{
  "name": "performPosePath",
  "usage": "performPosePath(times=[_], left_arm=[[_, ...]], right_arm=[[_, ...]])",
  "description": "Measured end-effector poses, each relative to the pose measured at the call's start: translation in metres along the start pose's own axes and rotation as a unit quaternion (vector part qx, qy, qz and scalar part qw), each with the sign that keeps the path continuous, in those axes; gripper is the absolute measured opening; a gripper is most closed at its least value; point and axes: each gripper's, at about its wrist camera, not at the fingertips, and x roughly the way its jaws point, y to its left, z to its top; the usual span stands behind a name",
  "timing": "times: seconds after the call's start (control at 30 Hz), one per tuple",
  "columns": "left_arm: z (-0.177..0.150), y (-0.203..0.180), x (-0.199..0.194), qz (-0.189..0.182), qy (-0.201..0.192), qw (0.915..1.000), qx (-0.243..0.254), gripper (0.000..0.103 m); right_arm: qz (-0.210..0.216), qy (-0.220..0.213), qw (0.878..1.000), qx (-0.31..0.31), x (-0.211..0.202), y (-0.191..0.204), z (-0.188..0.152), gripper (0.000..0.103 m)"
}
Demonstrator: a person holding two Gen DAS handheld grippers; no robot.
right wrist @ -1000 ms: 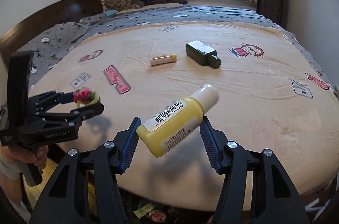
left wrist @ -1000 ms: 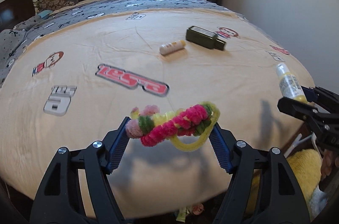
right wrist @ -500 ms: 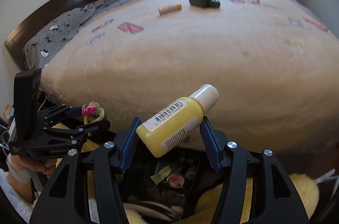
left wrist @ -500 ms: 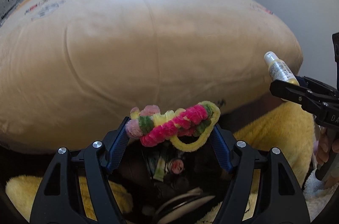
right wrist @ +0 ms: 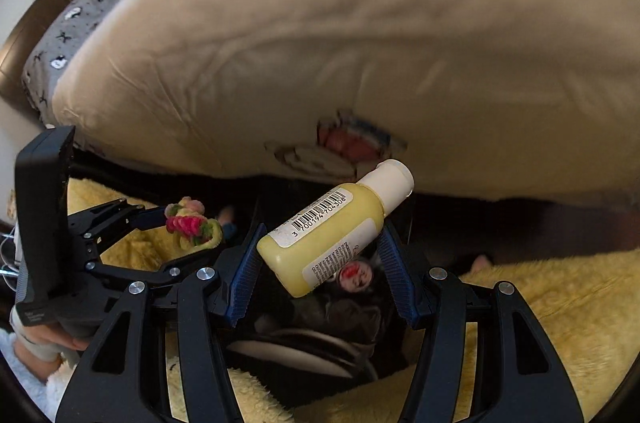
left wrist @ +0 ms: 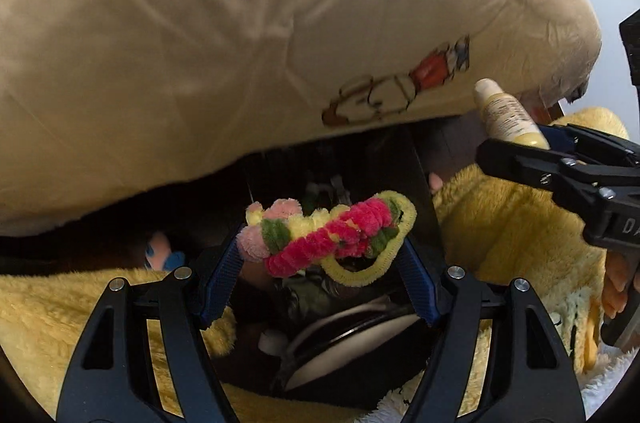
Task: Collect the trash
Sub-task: 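Lower the yellow bottle and pipe-cleaner ring into the bin, opening both grippers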
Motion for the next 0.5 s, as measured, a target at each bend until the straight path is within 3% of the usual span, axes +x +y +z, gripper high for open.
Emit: performPosePath(times=[0.37, 0.43, 0.5], left_arm=[[-0.01, 0.005, 0.011, -0.014, 0.023, 0.9996, -0.007, 0.074], [-0.01, 0.008, 0.01, -0.011, 0.022, 0.9996, -0.014, 0.084], [-0.007, 0.01, 0.01, -0.003, 0.019, 0.9996, -0.02, 0.089]], right_arm=[[0.007, 0.032, 0.999, 0.022, 0.02, -0.007, 0.002, 0.059], [0.017, 0.039, 0.999, 0.026, 0.02, -0.009, 0.003, 0.064], [0.028, 0.035, 0.998, 0.033, 0.02, -0.013, 0.005, 0.078]])
